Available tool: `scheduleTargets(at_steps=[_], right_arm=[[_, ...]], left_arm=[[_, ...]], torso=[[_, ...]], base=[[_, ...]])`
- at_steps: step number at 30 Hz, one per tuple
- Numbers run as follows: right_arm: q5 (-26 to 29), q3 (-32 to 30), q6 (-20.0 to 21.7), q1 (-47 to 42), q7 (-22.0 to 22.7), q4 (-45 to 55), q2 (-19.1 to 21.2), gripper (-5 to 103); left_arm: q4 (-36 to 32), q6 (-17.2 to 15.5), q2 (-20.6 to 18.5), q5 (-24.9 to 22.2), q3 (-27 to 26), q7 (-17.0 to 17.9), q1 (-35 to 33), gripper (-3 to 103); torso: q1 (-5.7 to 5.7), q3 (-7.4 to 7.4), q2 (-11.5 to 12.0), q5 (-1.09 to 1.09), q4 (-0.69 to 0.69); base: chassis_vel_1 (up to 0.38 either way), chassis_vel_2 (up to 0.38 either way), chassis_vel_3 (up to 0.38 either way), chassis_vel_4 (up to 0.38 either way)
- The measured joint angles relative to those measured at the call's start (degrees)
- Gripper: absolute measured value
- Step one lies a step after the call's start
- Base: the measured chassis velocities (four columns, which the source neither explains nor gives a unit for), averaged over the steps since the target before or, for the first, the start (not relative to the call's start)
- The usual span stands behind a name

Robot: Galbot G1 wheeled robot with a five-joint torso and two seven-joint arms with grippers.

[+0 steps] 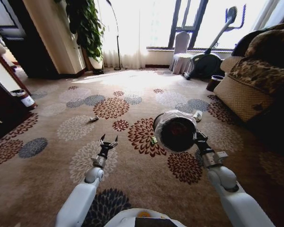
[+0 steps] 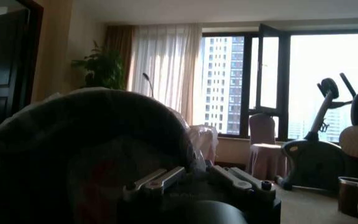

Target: Pick up the trash from the ground and place it into the trash bin.

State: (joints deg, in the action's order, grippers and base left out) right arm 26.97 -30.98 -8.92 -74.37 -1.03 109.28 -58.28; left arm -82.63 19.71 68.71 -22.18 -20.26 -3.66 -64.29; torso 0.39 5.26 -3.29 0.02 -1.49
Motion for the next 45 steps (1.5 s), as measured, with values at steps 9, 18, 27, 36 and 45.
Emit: scheduleTargets(at_steps=[9, 18, 27, 36, 45], right_arm=[[-1.29, 0.38, -2.63, -0.65, 0.01, -0.48, -0.26, 0], [-0.7, 0.07, -3.06, -1.74, -0.05, 0.47, -0.4, 0], [-0.98, 0.08, -3.59, -2.48, -0.03, 0.48, -0.85, 0], [-1.12, 0.17, -4.12, -2.96, -0.02, 0.52, -1.16, 0], [-1.42, -0.5, -5.04, -3.84, -0.01, 0.7, -1.2, 0]], left_arm=[[8.02, -0.6, -1.92, 1.79, 5.39, -1.76, 8.14, 100], [15.67, -1.14, -1.01, 3.52, 10.47, -2.02, 13.58, 100], [18.55, -1.61, -1.27, 3.44, 13.97, -2.54, 14.93, 100], [21.11, -2.7, -2.43, 2.68, 19.86, -3.55, 16.55, 100], [25.07, -4.75, -3.22, -0.28, 26.49, -13.83, 20.46, 100]], torso=[[0.0, 0.0, 0.0, 0.04, 0.03], [0.0, 0.0, 0.0, 0.0, -0.03], [-0.01, -0.01, 0.0, -0.01, 0.03], [-0.01, 0.0, 0.0, 0.0, -0.01], [0.05, 0.03, 0.02, -0.02, -0.01]], base=[[-0.311, -0.307, 0.289, 0.293], [-0.023, -0.016, 0.009, 0.015], [-0.02, 0.034, 0.032, -0.031], [-0.168, 0.166, 0.169, -0.163], [-0.247, 0.245, 0.252, -0.258]])
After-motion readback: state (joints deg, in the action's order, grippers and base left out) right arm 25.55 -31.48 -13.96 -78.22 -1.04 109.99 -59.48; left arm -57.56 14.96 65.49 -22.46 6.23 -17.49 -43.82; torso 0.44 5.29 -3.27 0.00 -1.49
